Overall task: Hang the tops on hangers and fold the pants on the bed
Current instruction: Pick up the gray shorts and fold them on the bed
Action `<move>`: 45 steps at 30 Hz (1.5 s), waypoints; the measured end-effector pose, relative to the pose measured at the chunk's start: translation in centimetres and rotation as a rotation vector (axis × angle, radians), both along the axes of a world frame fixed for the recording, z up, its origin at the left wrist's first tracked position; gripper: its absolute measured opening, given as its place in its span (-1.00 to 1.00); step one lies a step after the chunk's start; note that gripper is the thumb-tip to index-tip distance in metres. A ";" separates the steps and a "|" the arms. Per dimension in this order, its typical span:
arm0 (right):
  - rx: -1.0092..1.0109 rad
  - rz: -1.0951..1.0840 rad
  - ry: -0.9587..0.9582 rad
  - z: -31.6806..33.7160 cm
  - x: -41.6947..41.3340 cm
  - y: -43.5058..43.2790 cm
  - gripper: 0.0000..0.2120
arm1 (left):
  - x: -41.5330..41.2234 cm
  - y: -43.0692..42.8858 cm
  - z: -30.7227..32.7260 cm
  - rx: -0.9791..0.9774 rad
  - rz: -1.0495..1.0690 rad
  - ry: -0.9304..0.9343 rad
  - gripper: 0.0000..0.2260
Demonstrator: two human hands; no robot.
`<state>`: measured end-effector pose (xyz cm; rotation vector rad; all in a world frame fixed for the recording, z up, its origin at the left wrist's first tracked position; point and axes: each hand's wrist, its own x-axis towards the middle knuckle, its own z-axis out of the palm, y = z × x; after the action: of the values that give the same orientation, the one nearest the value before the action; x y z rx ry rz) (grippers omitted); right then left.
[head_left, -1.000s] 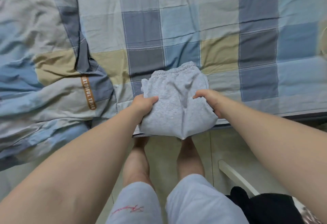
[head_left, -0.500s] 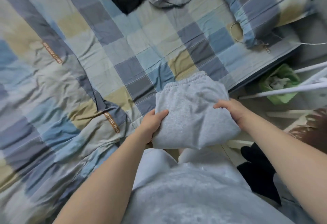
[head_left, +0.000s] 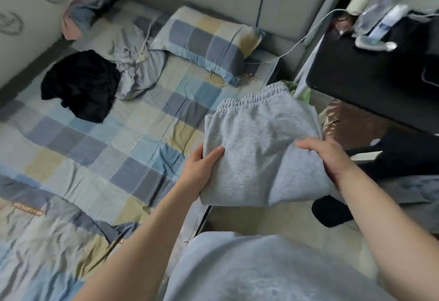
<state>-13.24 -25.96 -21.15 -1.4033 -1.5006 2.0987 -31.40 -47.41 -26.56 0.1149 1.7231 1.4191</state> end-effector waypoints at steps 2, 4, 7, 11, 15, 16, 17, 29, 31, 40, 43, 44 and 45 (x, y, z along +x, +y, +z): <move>0.025 -0.056 0.050 1.5 4.0 2.2 -0.83 | 2.3 3.6 1.8 0.052 -0.069 0.065 -0.85; 0.031 -0.077 0.095 2.7 7.9 4.4 -0.78 | 5.0 6.9 3.4 0.104 -0.116 0.144 -0.85; 0.068 -0.136 0.166 4.7 14.9 8.2 -0.81 | 10.9 12.3 5.4 0.186 -0.188 0.219 -0.85; 0.127 -0.249 0.202 6.7 25.4 13.3 -0.81 | 19.7 19.8 7.3 0.274 -0.277 0.235 -0.81; 0.138 -0.388 0.223 7.5 35.6 17.0 -0.77 | 27.8 26.8 9.0 0.317 -0.422 0.252 -0.79; 0.136 -0.429 0.225 7.6 37.9 17.6 -0.77 | 29.6 28.4 9.4 0.323 -0.465 0.250 -0.80; 0.136 -0.471 0.231 7.6 40.3 18.1 -0.76 | 31.5 30.0 9.8 0.330 -0.504 0.258 -0.81; 0.146 -1.136 0.134 6.3 62.2 18.7 -0.73 | 54.9 47.6 11.9 0.445 -1.143 0.279 -0.91; 0.139 -1.255 0.107 5.3 65.4 19.0 -0.71 | 59.1 50.7 11.5 0.424 -1.276 0.297 -0.90; -0.039 -1.676 0.107 -1.4 76.3 24.9 -0.92 | 78.3 65.2 6.4 0.308 -1.760 0.390 -0.88; -0.066 -1.787 0.106 -3.5 79.7 26.9 -0.85 | 83.6 68.8 3.5 0.290 -1.837 0.331 -0.88; -0.071 -1.812 0.100 -4.0 80.9 27.4 -0.81 | 85.2 69.6 2.4 0.277 -1.863 0.307 -0.89; -0.074 -1.832 0.091 -4.5 82.0 27.6 -0.76 | 86.8 70.2 1.3 0.257 -1.890 0.288 -0.90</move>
<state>68.76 1.65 -25.70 -1.5275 0.2168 0.8834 55.40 22.82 -25.27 1.6156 0.8020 0.0987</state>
